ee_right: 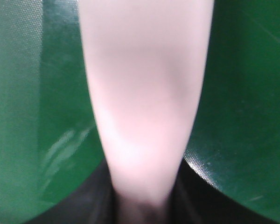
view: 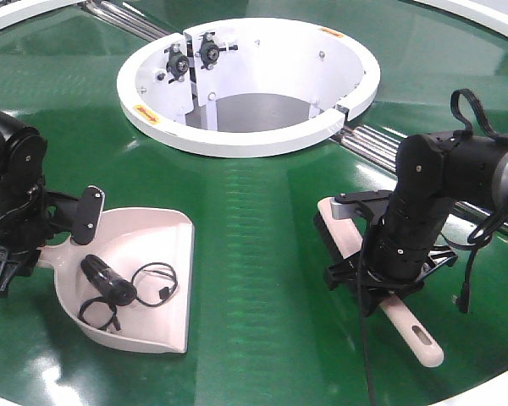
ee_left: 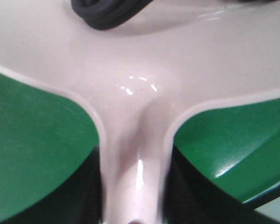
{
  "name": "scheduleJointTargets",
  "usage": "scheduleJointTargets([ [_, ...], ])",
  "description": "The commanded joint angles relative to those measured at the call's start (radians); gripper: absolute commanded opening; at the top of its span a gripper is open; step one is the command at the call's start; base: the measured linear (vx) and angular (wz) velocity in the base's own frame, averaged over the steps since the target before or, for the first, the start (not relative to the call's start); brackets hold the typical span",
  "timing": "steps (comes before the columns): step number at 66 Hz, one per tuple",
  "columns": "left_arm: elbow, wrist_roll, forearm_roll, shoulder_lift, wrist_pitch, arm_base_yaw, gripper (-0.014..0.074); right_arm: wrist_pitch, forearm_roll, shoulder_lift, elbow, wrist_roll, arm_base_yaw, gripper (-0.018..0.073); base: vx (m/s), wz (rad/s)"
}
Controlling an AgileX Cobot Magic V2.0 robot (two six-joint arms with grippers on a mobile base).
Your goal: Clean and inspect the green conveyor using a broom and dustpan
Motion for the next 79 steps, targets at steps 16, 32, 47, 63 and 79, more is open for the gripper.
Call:
scheduleJointTargets([
  [16,-0.026,0.011,0.005,-0.042,-0.019,-0.004,-0.0006,0.035,0.012,-0.044,-0.023,-0.009,-0.006,-0.0004,0.00,0.00],
  [32,-0.026,0.010,0.005,-0.037,-0.019,-0.004,-0.0006,0.042,0.012,-0.044,-0.023,-0.009,-0.006,-0.0004,0.00,0.00],
  [47,-0.026,-0.048,0.005,-0.037,-0.014,-0.004,0.0007,0.044,0.012,-0.044,-0.023,-0.009,-0.006,-0.0004,0.00,0.00],
  [63,-0.026,-0.049,-0.002,-0.037,0.025,-0.004,0.0139,0.048,0.012,-0.044,-0.023,-0.004,-0.006,-0.0004,0.00,0.00],
  [79,-0.026,-0.103,-0.019,-0.037,0.026,-0.004,0.0414,0.051,0.012,-0.044,-0.023,-0.004,-0.006,0.0001,0.00,0.00],
])
